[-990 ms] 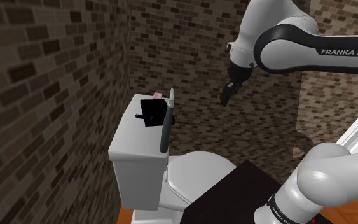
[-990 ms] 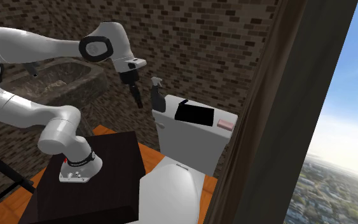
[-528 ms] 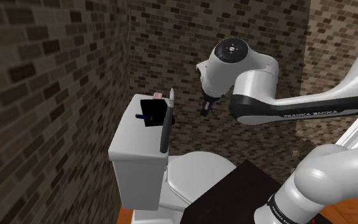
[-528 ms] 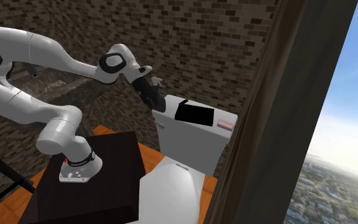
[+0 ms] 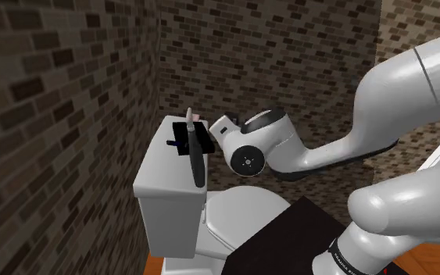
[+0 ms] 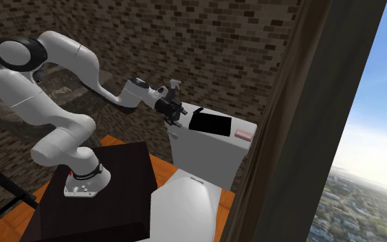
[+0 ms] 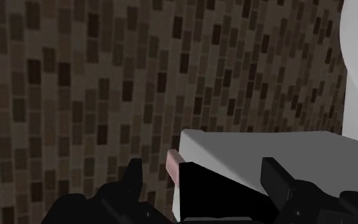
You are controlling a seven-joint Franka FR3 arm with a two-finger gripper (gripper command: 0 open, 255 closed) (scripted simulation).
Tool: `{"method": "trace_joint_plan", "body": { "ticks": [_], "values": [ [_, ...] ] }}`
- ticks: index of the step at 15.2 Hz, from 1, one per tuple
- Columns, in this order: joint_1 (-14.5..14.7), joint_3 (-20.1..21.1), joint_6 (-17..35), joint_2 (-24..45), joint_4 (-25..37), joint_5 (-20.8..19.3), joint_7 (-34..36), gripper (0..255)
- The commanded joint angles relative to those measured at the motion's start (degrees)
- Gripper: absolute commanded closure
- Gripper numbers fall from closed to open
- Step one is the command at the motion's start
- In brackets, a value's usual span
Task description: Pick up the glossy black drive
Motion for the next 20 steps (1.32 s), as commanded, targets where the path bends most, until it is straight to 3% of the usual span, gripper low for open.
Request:
{"method": "trace_joint_plan", "body": {
  "ticks": [1, 2, 3, 4, 5, 6, 12, 14, 15, 20],
  "values": [
    [-9.7, 11.8, -7.4, 7.7, 1.6, -15.5, 8.6, 0],
    [-16.3, 19.6, -15.0, 14.6, 2.2, -22.9, 10.5, 0],
    [-15.1, 19.7, -30.5, 30.4, 1.9, -33.6, 8.8, 0],
    [-9.9, 14.3, -39.0, 38.8, 1.9, -41.6, 6.9, 0],
    [-8.0, 11.4, -45.1, 45.1, 1.9, -48.5, 4.6, 0],
    [-3.7, 7.1, -44.0, 43.7, 2.2, -47.7, 6.1, 0],
    [1.3, 1.5, -49.8, 50.8, 2.9, -51.5, 7.1, 0],
    [1.7, 1.0, -50.3, 51.5, 3.0, -51.9, 7.3, 0],
    [1.8, 1.0, -50.4, 51.5, 3.0, -51.8, 7.3, 255],
    [1.8, 0.9, -50.3, 51.6, 3.0, -51.9, 7.3, 255]
  ]
}}
